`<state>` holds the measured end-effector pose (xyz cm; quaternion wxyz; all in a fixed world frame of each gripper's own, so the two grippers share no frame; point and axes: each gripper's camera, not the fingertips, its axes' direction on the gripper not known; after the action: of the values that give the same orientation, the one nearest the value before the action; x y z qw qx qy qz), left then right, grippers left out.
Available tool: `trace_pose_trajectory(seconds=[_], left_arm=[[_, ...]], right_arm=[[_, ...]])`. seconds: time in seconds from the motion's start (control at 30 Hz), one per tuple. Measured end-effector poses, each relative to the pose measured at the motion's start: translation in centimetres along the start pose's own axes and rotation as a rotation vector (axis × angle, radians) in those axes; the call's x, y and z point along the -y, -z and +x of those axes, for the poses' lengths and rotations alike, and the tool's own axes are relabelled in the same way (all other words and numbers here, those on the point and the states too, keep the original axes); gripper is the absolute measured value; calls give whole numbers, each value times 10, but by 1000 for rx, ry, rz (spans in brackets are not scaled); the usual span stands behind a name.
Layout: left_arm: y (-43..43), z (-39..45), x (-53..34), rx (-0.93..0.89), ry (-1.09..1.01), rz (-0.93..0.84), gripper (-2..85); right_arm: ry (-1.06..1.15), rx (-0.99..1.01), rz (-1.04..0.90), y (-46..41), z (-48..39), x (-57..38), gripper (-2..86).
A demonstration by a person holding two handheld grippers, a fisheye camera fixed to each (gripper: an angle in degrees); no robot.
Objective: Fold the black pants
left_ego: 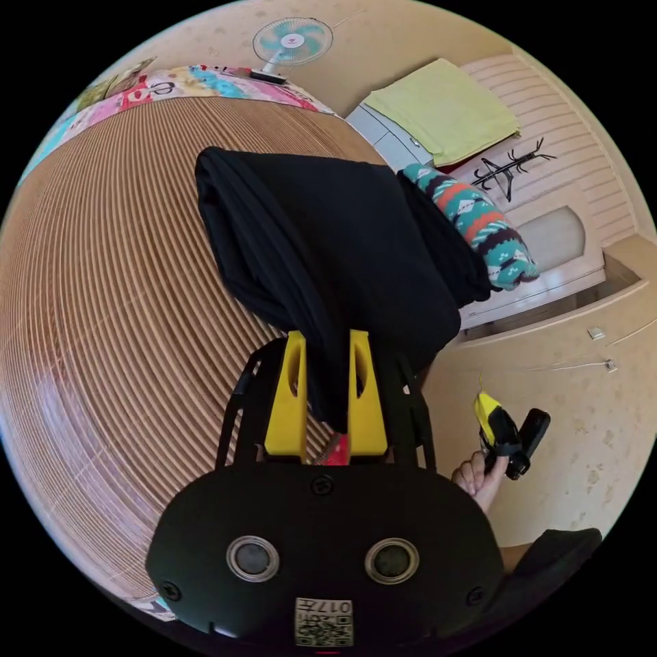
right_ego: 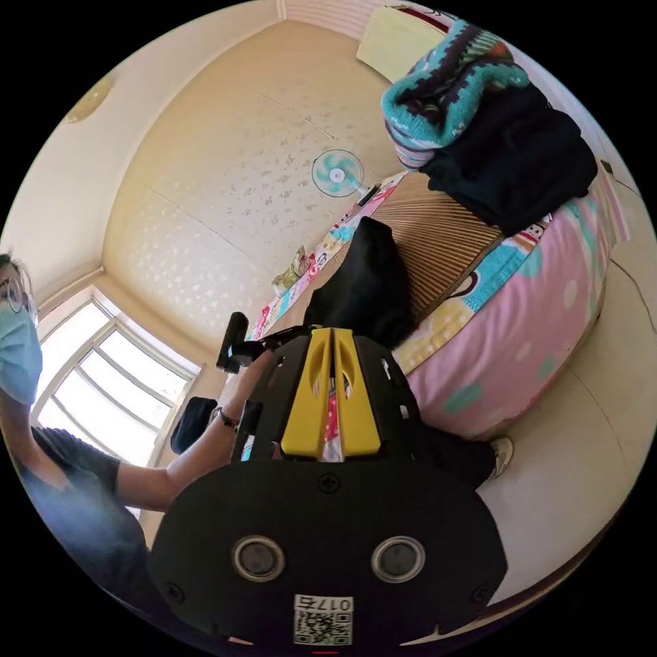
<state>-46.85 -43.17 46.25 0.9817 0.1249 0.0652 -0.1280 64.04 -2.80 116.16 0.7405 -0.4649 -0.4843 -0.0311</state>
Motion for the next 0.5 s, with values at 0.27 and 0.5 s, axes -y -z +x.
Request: trace_pose_trajectory(seconds=[0.27, 0.5], left_arm=[[-108, 42, 107, -27, 22, -51, 87], [-148, 40, 134, -100, 28, -113, 87]], right_arm=[[5, 155, -13, -14, 12, -72, 4], [153, 91, -156, -43, -52, -83, 4]])
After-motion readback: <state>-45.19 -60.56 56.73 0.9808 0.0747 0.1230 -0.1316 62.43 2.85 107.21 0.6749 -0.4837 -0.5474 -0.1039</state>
